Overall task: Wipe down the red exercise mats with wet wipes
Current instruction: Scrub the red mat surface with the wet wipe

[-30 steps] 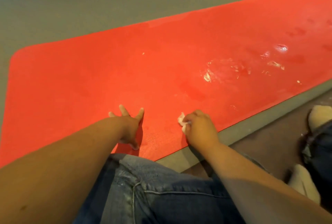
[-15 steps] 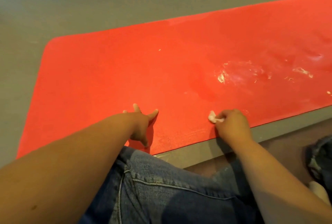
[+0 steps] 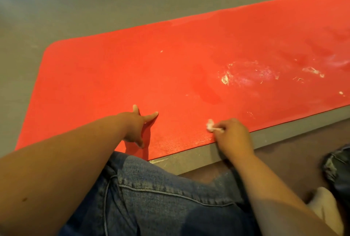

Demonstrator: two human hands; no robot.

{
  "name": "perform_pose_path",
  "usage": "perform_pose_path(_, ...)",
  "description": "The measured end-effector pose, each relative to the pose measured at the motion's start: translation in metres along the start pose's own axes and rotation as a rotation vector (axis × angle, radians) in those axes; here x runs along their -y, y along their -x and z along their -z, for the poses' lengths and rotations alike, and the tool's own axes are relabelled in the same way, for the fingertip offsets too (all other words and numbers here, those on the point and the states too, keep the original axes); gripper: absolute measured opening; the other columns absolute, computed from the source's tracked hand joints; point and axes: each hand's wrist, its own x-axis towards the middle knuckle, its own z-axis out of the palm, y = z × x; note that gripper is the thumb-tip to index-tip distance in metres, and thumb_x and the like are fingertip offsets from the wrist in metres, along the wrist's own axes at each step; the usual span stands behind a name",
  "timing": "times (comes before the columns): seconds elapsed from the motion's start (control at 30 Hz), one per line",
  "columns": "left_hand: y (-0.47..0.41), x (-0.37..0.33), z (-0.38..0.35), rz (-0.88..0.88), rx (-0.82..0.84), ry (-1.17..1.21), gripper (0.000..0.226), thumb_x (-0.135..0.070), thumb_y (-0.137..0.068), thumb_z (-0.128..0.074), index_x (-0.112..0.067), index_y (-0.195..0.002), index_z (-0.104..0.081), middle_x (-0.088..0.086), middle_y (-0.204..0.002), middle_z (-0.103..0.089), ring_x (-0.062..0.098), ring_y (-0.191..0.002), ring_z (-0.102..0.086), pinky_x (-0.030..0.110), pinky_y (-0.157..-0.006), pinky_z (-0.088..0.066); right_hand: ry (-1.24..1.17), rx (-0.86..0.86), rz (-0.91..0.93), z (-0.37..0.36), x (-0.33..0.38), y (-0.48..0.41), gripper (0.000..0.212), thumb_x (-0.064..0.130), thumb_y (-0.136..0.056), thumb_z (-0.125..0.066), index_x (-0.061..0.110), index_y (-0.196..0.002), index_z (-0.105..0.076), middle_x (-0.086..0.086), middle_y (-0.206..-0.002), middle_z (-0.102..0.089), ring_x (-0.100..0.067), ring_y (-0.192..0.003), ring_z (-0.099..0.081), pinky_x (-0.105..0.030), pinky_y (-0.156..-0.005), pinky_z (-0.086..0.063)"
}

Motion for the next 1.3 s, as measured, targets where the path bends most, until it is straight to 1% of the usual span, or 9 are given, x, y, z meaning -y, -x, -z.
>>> perform_pose_path(0.13, 0.001, 0.001, 0.0, 0.01, -0.02, -0.045, 0.118, -0.062, -0.068, -0.074, -0.056, -0.139, 0.02, 0.025, -0.155, 0.015, 0.037, -0.122, -0.051, 0.035, -0.085, -0.047, 0.057, -0.08, -0.106, 0.001, 0.001, -0.001, 0.023, 0.008, -0.084, -0.058, 0.012, -0.102, -0.072, -0.013, -0.105, -0.061, -0.027, -0.085, -0.059, -0.024, -0.064, -0.033)
perform_pose_path(0.23, 0.002, 0.009, 0.001, 0.025, -0.1, -0.007, 0.116, -0.059, -0.07, -0.074, -0.053, -0.142, 0.017, 0.017, -0.159, 0.001, 0.034, -0.125, -0.05, 0.036, -0.089, -0.048, -0.021, 0.119, 0.152, -0.047, 0.052, 0.026, 0.03, 0.007, -0.087, -0.056, 0.015, -0.113, -0.068, -0.005, -0.113, -0.058, -0.02, -0.097, -0.057, -0.014, -0.07, -0.029)
perform_pose_path(0.33, 0.005, 0.019, -0.001, 0.038, -0.199, 0.045, 0.114, -0.054, -0.071, -0.075, -0.048, -0.146, 0.011, 0.004, -0.16, -0.012, 0.026, -0.131, -0.045, 0.034, -0.096, -0.046, -0.034, 0.354, 0.379, -0.073, 0.089, 0.047, 0.024, 0.014, -0.091, -0.053, 0.015, -0.107, -0.07, -0.006, -0.107, -0.056, -0.024, -0.093, -0.057, -0.025, -0.075, -0.039)
perform_pose_path(0.5, 0.002, 0.022, 0.001, 0.047, -0.241, 0.024, 0.117, -0.057, -0.067, -0.077, -0.047, -0.148, 0.007, -0.001, -0.156, -0.026, 0.023, -0.126, -0.05, 0.031, -0.086, -0.046, -0.1, 0.122, 0.056, -0.02, 0.03, 0.011, 0.01, 0.02, -0.083, -0.066, 0.014, -0.085, -0.074, -0.004, -0.088, -0.064, -0.005, -0.063, -0.051, -0.019, -0.05, -0.032)
perform_pose_path(0.67, 0.0, 0.022, 0.002, 0.08, -0.261, 0.02, 0.12, -0.06, -0.06, -0.08, -0.045, -0.149, 0.0, -0.004, -0.147, -0.043, 0.023, -0.121, -0.053, 0.031, -0.077, -0.046, 0.019, -0.074, -0.173, 0.017, -0.004, -0.012, 0.014, 0.005, -0.079, -0.062, 0.01, -0.084, -0.074, -0.015, -0.091, -0.066, -0.026, -0.071, -0.058, -0.026, -0.057, -0.035)
perform_pose_path(0.8, 0.001, 0.022, 0.007, 0.096, -0.266, -0.013, 0.116, -0.067, -0.056, -0.077, -0.043, -0.149, -0.013, -0.009, -0.152, -0.034, 0.019, -0.127, -0.048, 0.031, -0.083, -0.046, 0.001, 0.189, 0.163, -0.04, 0.058, 0.013, 0.022, 0.006, -0.086, -0.055, 0.016, -0.096, -0.072, -0.005, -0.101, -0.063, -0.014, -0.08, -0.053, -0.013, -0.058, -0.03)
perform_pose_path(0.97, 0.005, 0.02, 0.005, 0.106, -0.24, 0.022, 0.115, -0.066, -0.058, -0.077, -0.042, -0.15, -0.012, -0.012, -0.155, -0.025, 0.019, -0.131, -0.045, 0.032, -0.091, -0.046, 0.05, 0.46, 0.468, -0.078, 0.108, 0.035, 0.021, 0.009, -0.086, -0.058, 0.009, -0.104, -0.07, -0.009, -0.106, -0.055, -0.029, -0.093, -0.057, -0.03, -0.075, -0.045)
perform_pose_path(1.13, 0.004, 0.019, 0.008, 0.105, -0.226, 0.03, 0.114, -0.062, -0.06, -0.078, -0.042, -0.15, -0.012, -0.013, -0.156, -0.021, 0.018, -0.132, -0.043, 0.033, -0.092, -0.047, -0.103, 0.215, 0.093, -0.015, 0.028, 0.007, 0.016, 0.007, -0.083, -0.06, 0.014, -0.091, -0.073, 0.001, -0.085, -0.056, -0.008, -0.068, -0.047, -0.016, -0.052, -0.03)
perform_pose_path(1.3, 0.001, 0.02, 0.007, 0.115, -0.219, 0.006, 0.116, -0.063, -0.059, -0.078, -0.041, -0.15, -0.011, -0.013, -0.157, -0.02, 0.018, -0.131, -0.044, 0.033, -0.089, -0.049, 0.053, -0.079, -0.187, 0.042, -0.034, -0.021, 0.02, 0.003, -0.081, -0.061, 0.011, -0.093, -0.075, -0.014, -0.093, -0.071, -0.022, -0.069, -0.054, -0.026, -0.058, -0.036)
